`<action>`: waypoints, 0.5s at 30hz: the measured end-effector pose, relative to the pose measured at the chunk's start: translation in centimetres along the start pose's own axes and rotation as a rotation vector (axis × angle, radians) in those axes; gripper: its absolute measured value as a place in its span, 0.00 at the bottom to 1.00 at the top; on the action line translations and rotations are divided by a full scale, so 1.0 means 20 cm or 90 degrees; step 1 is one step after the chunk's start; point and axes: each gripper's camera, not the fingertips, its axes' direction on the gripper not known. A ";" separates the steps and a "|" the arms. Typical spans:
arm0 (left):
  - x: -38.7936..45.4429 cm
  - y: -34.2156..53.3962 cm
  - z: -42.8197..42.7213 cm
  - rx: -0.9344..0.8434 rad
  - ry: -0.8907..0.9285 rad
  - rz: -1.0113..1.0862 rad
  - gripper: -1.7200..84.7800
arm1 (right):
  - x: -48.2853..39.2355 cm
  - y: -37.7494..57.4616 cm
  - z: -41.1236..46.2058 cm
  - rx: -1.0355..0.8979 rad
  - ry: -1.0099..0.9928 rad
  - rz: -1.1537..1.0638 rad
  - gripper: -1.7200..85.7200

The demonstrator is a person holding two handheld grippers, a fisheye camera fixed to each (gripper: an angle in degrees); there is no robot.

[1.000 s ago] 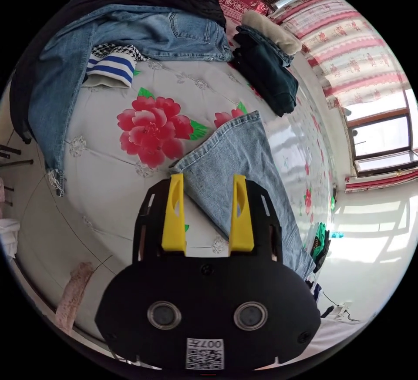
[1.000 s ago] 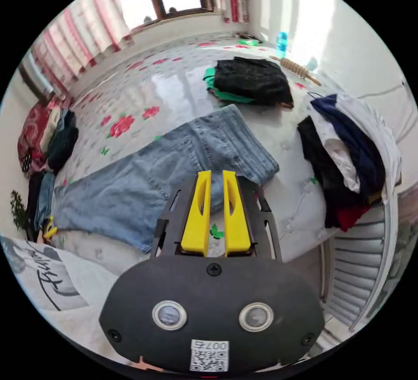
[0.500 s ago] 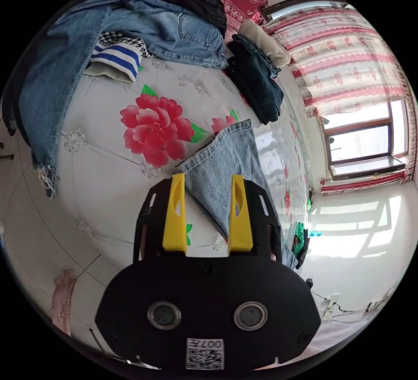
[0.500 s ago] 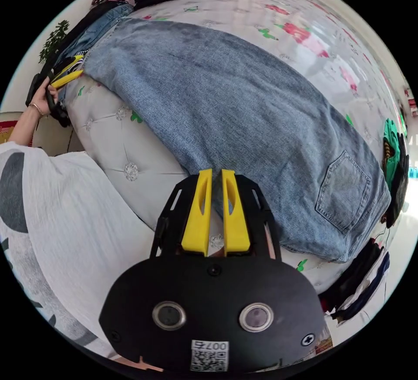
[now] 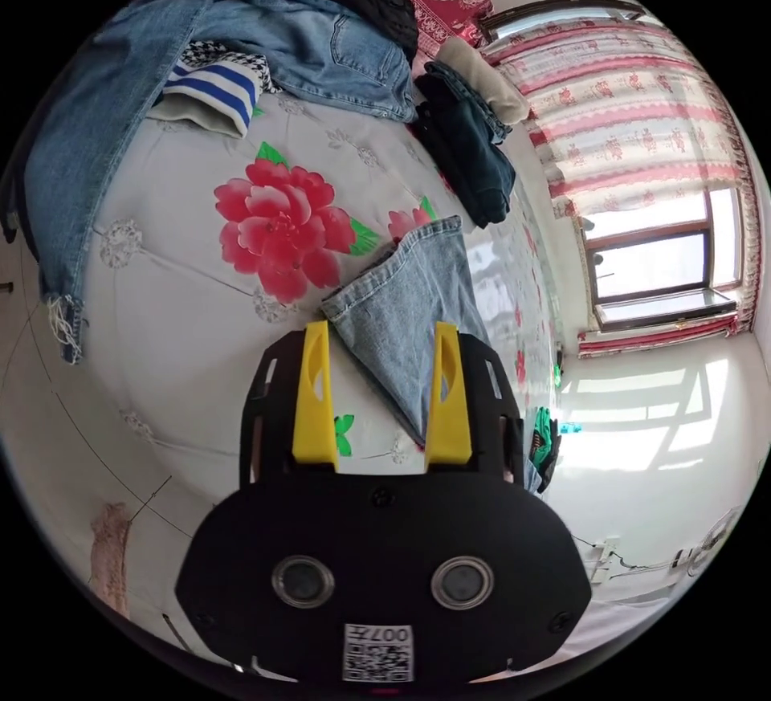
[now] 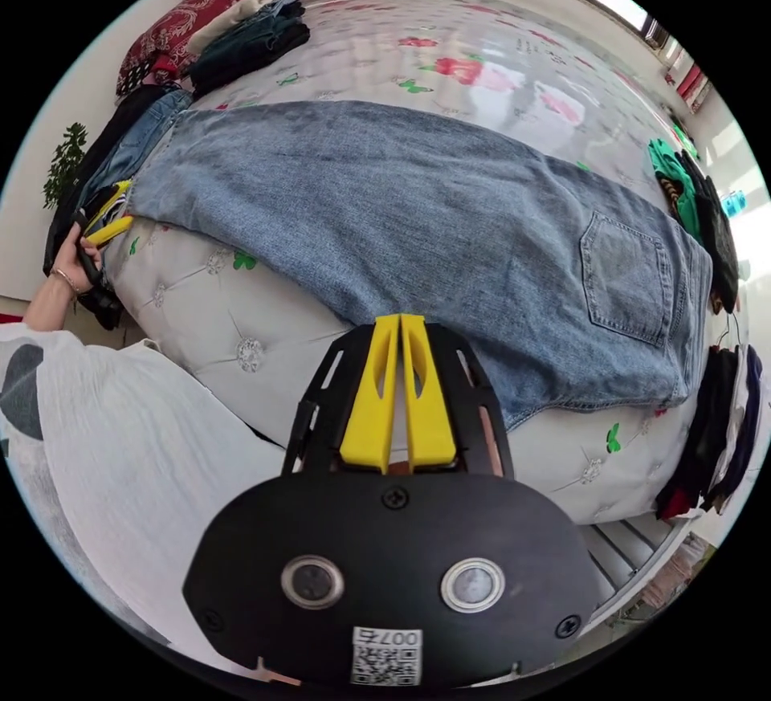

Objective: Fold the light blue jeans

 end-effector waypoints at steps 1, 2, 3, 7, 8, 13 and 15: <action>-0.02 -0.01 0.02 0.003 0.006 -0.004 0.19 | 0.00 0.04 -0.04 0.030 0.003 0.007 0.02; -0.03 -0.02 0.03 0.004 0.011 -0.008 0.18 | 0.00 0.08 -0.09 0.068 -0.006 0.013 0.02; -0.06 -0.03 0.04 0.008 0.028 -0.021 0.17 | 0.01 0.10 -0.12 0.084 -0.012 0.017 0.02; -0.18 -0.04 0.12 0.010 0.111 -0.102 0.09 | 0.09 0.20 -0.23 0.123 -0.030 0.065 0.02; -0.19 -0.03 0.12 0.007 0.122 -0.112 0.08 | 0.12 0.23 -0.25 0.128 -0.035 0.077 0.02; -0.03 0.01 0.09 0.043 0.167 -0.014 0.04 | 0.20 0.32 -0.30 0.146 -0.040 0.115 0.02; 0.11 -0.01 0.08 0.032 0.183 0.049 0.03 | 0.22 0.36 -0.32 0.157 -0.038 0.124 0.02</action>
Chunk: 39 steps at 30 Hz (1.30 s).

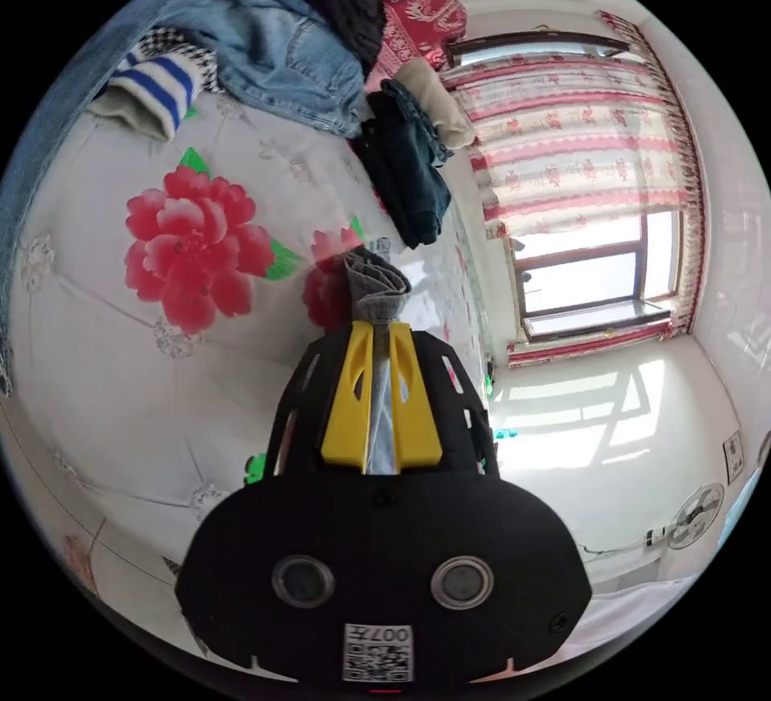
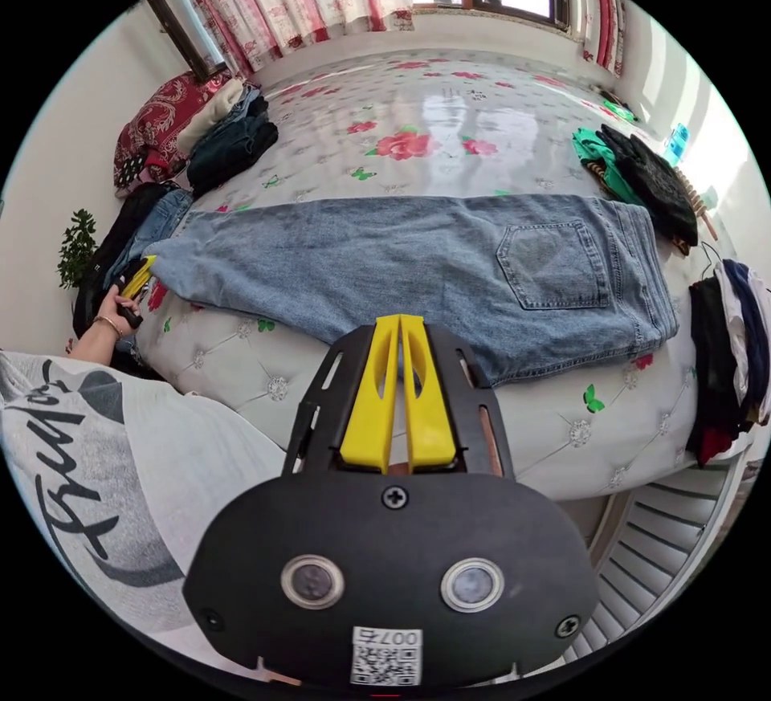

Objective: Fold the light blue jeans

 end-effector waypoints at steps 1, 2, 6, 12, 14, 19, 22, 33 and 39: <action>0.13 -0.02 0.04 -0.019 0.007 0.061 0.03 | 0.02 0.01 -0.02 0.009 0.005 0.006 0.02; 0.20 -0.02 0.06 -0.031 0.010 0.098 0.03 | 0.04 0.02 -0.03 0.017 0.008 0.009 0.02; 0.81 0.17 0.34 -0.175 0.058 0.395 0.04 | 0.12 0.04 -0.08 0.031 0.018 0.033 0.02; 1.29 0.92 0.97 -0.434 0.180 0.624 0.08 | 0.34 0.14 -0.13 0.067 0.015 0.107 0.02; 1.27 1.15 1.21 -0.586 0.203 0.617 0.12 | 0.42 0.19 -0.09 0.049 0.000 0.140 0.02; 1.26 1.44 1.29 -0.689 0.181 0.715 0.14 | 0.57 0.28 -0.05 0.034 -0.057 0.175 0.03; 1.24 1.39 1.22 -0.634 0.089 0.776 0.13 | 0.65 0.27 -0.01 0.030 -0.099 0.175 0.04; 0.96 1.13 1.12 -0.488 -0.125 0.548 0.11 | 0.66 -0.08 0.47 -0.152 -0.163 0.106 0.05; 0.94 1.19 1.28 -0.521 -0.179 0.554 0.11 | 0.61 -0.13 0.45 -0.185 -0.101 0.019 0.04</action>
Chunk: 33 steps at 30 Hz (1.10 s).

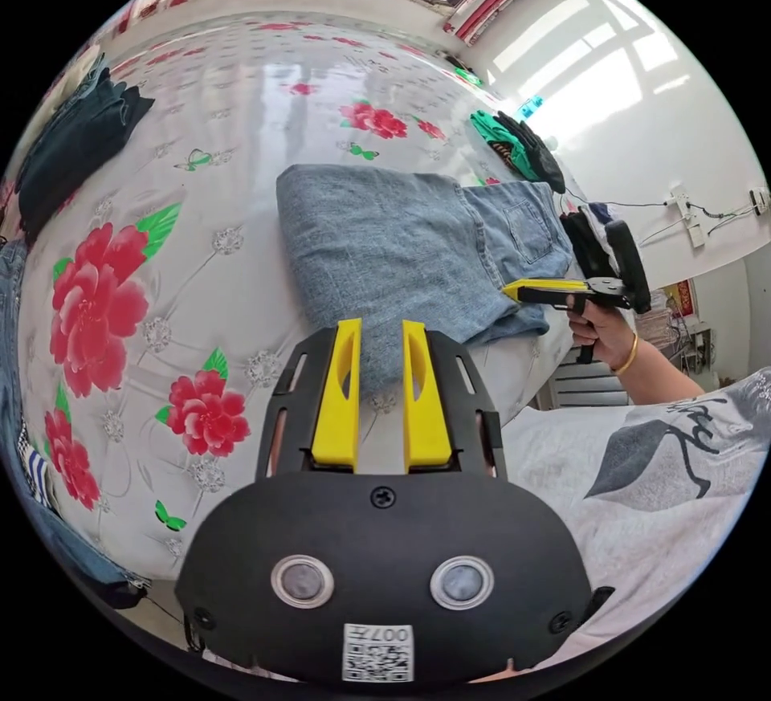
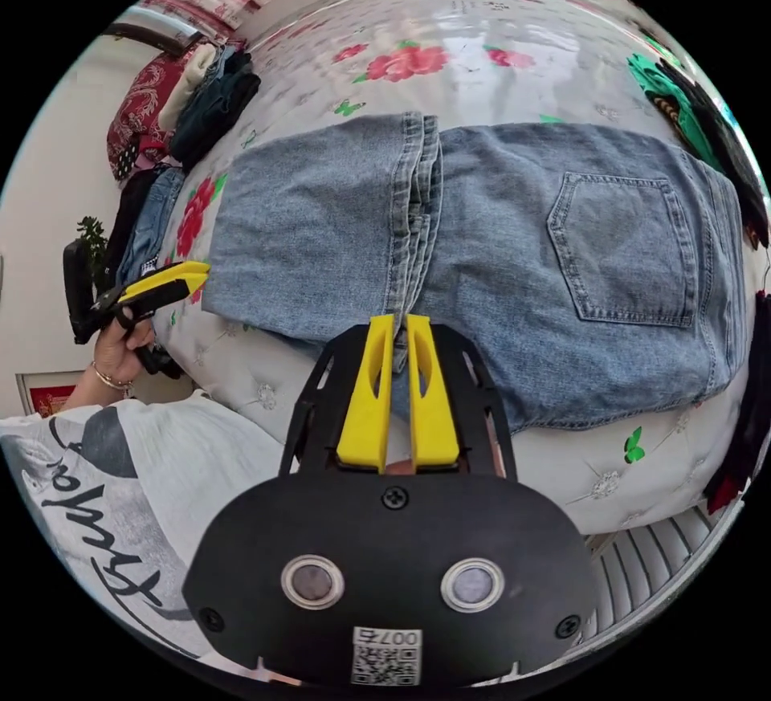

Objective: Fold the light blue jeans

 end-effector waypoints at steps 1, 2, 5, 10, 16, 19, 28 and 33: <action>0.01 -0.02 0.04 -0.015 -0.013 0.003 0.10 | 0.01 0.00 -0.01 -0.001 -0.003 0.004 0.04; 0.01 -0.03 0.06 -0.021 -0.019 0.001 0.10 | 0.03 0.01 -0.02 0.010 -0.019 0.017 0.03; 0.02 -0.07 0.11 -0.034 -0.040 0.005 0.09 | 0.10 0.06 -0.04 0.034 -0.065 0.044 0.04; 0.03 -0.11 0.11 -0.026 -0.031 0.000 0.09 | 0.16 0.08 0.03 0.018 -0.068 0.056 0.03; 0.08 -0.14 0.00 0.017 0.010 0.009 0.08 | 0.15 0.19 -0.22 0.127 -0.074 -0.022 0.02; 0.15 -0.17 -0.04 0.028 0.006 0.044 0.08 | 0.13 0.32 -0.42 0.213 -0.050 -0.055 0.02; 0.19 -0.27 0.19 -0.069 -0.043 0.067 0.07 | 0.44 0.50 -0.10 0.132 -0.090 0.109 0.02; 0.19 -0.25 0.07 -0.030 -0.049 0.061 0.04 | 0.68 0.74 -0.33 0.319 -0.128 0.231 0.04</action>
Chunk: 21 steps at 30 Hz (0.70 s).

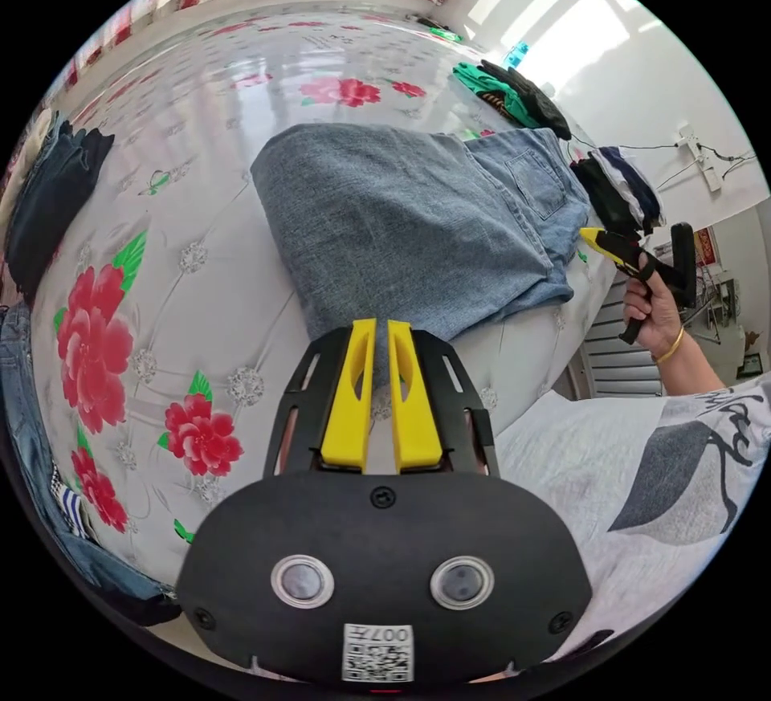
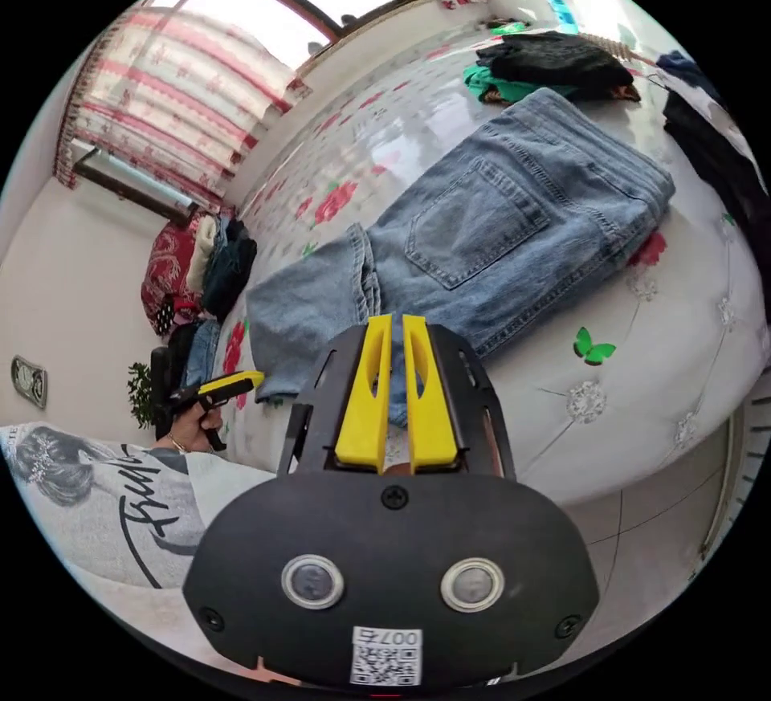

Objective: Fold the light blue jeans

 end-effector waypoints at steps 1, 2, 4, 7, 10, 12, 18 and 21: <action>-0.02 0.01 -0.04 0.018 0.017 -0.016 0.04 | 0.10 -0.01 -0.09 0.041 0.007 0.041 0.05; -0.03 0.02 -0.05 0.025 0.025 -0.024 0.03 | 0.22 -0.01 -0.17 0.073 0.014 0.088 0.06; -0.09 0.04 -0.12 0.049 0.035 -0.066 0.03 | 0.38 -0.01 -0.28 0.118 0.011 0.152 0.07; -0.19 0.07 -0.18 0.067 0.034 -0.121 0.03 | 0.60 0.01 -0.39 0.171 0.015 0.241 0.10; -0.26 0.09 -0.22 0.067 0.039 -0.167 0.02 | 0.74 0.00 -0.42 0.200 0.009 0.290 0.12; -0.29 0.10 -0.24 0.070 0.041 -0.189 0.02 | 0.80 -0.03 -0.41 0.201 0.000 0.308 0.12; -0.30 0.12 -0.29 0.065 0.034 -0.208 0.02 | 0.89 -0.18 -0.26 0.179 -0.028 0.351 0.12; -0.33 0.14 -0.32 0.074 0.048 -0.233 0.02 | 0.86 -0.27 -0.19 0.141 -0.063 0.355 0.10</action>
